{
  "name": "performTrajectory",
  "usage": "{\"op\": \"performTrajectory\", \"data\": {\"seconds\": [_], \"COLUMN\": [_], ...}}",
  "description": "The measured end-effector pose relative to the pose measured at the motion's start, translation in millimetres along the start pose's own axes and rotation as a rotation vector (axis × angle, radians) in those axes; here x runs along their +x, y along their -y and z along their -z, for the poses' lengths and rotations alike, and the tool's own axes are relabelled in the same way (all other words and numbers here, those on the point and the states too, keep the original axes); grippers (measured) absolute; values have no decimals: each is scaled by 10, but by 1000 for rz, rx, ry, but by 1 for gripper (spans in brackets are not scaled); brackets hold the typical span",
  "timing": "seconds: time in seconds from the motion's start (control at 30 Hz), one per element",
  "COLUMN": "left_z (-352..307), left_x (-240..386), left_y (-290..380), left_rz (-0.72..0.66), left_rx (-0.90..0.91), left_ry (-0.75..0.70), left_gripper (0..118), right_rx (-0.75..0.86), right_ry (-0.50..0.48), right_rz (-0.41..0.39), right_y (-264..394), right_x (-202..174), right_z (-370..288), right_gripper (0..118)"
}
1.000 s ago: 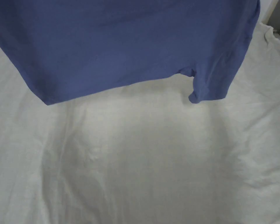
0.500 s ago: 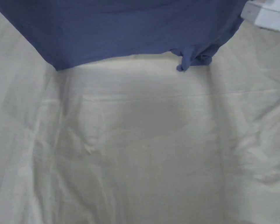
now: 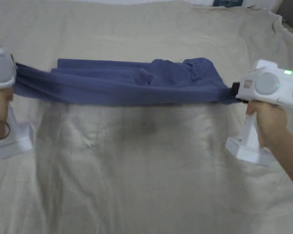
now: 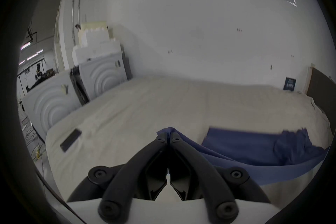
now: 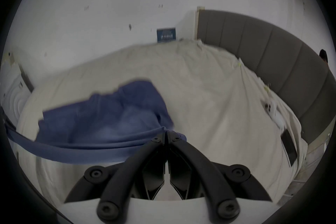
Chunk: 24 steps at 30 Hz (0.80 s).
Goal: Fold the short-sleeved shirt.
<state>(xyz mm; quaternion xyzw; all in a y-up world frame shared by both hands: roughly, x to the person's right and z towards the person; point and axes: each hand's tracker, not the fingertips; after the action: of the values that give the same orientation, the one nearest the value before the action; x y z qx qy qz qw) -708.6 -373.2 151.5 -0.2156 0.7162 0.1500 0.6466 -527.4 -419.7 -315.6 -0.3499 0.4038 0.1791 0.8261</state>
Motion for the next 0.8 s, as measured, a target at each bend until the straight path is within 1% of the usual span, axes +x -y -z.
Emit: {"op": "performTrajectory", "data": {"seconds": [0.07, 0.1, 0.17, 0.27, 0.33, 0.43, 0.5, 0.57, 0.8], "left_z": [-139, -215, -378, -663, -861, -1165, -1342, -1497, -1944], "left_x": [-144, -222, -385, -623, -753, -931, -1039, -1122, -1298], "left_y": [363, 517, 825, 1202, 1426, 1705, 1868, 1992, 2293], "left_rz": [10, -3, 5, -74, -84, -159, -203, -170, -82], "left_rx": [-53, -55, -116, -165, -194, -229, -244, -243, -249], "left_ry": [-13, -6, -10, 6, 14, 30, 41, 45, 59], "left_gripper": [0, 0, 0, 0, 0, 0, 0, 0, 0], "right_rx": [-45, -42, -85, -94, -106, -108, -107, -100, -103], "right_ry": [-11, -13, -23, -18, -21, -35, -42, -51, -73], "right_rz": [-19, -2, 17, 29, 33, 50, 43, 22, -14], "right_y": [328, 433, 672, 882, 986, 1123, 1225, 1328, 1759], "right_x": [69, 110, 175, 293, 376, 503, 588, 668, 950], "right_z": [-62, -109, -212, -360, -464, -617, -718, -839, -1173], "right_gripper": [0, 0, 0, 0, 0, 0, 0, 0, 0]}}
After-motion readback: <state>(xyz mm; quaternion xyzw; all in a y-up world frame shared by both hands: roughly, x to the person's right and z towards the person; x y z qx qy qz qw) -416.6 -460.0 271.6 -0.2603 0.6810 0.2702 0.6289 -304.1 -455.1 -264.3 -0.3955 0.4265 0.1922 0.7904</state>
